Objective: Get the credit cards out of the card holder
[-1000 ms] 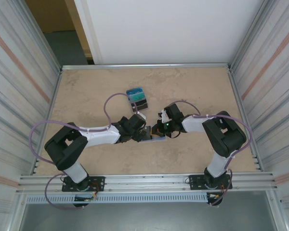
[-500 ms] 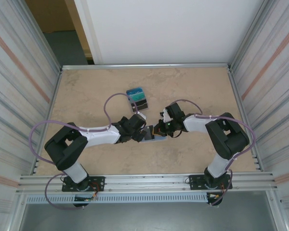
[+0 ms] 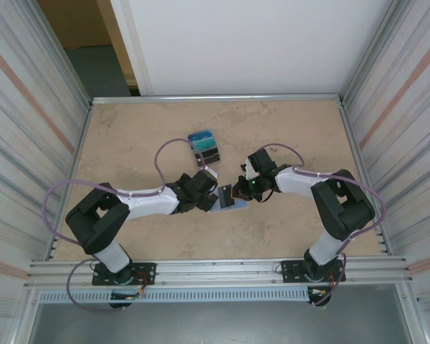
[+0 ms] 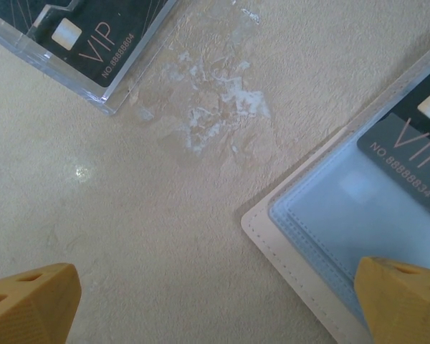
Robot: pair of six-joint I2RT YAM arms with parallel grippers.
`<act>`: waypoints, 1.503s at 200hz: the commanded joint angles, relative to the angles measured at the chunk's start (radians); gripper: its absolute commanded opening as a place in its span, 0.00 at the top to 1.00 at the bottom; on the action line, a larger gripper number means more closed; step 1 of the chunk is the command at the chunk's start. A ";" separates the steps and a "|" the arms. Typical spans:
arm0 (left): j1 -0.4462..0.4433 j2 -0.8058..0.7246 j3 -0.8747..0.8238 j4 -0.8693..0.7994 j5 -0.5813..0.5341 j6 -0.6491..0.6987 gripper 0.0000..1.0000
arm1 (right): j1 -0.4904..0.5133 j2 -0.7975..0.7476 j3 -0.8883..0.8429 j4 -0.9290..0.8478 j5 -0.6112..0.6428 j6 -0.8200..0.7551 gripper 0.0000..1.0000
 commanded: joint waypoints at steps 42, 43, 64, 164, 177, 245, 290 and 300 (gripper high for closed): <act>-0.008 -0.067 0.013 0.014 0.002 0.060 0.01 | -0.008 -0.014 0.022 -0.072 0.060 -0.027 1.00; -0.008 -0.065 0.012 0.015 0.002 0.061 0.01 | -0.008 -0.013 0.023 -0.072 0.060 -0.026 1.00; -0.012 -0.041 0.029 0.040 0.011 0.081 0.01 | -0.006 -0.012 0.025 -0.070 0.056 -0.024 1.00; -0.037 0.070 0.082 0.083 0.068 0.133 0.01 | -0.008 -0.023 0.026 -0.080 0.056 -0.026 1.00; -0.037 0.086 0.086 0.082 0.073 0.133 0.01 | -0.008 -0.025 0.026 -0.080 0.053 -0.023 1.00; -0.037 0.126 0.089 0.041 0.085 0.127 0.01 | -0.015 -0.058 -0.015 0.000 -0.020 0.004 0.94; -0.037 0.137 0.086 0.026 0.091 0.119 0.01 | -0.017 -0.047 -0.043 0.075 -0.053 0.022 0.88; -0.036 0.138 0.088 0.024 0.092 0.118 0.01 | -0.017 -0.038 -0.046 0.087 -0.055 0.026 0.87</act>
